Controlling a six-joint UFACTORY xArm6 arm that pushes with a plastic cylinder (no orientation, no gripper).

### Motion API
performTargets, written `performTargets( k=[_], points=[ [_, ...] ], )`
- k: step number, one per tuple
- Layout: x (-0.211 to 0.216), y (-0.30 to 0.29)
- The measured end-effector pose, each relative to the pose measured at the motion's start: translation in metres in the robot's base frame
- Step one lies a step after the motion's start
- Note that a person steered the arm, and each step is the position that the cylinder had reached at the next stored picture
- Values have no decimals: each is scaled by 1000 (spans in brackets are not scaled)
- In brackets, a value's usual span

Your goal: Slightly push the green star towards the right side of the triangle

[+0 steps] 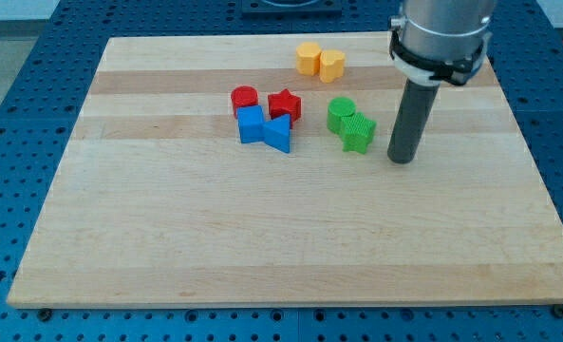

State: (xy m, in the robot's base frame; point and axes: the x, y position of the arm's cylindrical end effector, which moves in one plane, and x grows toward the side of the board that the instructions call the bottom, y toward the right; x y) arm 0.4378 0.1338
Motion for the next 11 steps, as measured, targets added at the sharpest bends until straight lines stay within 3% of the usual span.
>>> performTargets(
  k=[11],
  points=[
    [-3, -78]
  ],
)
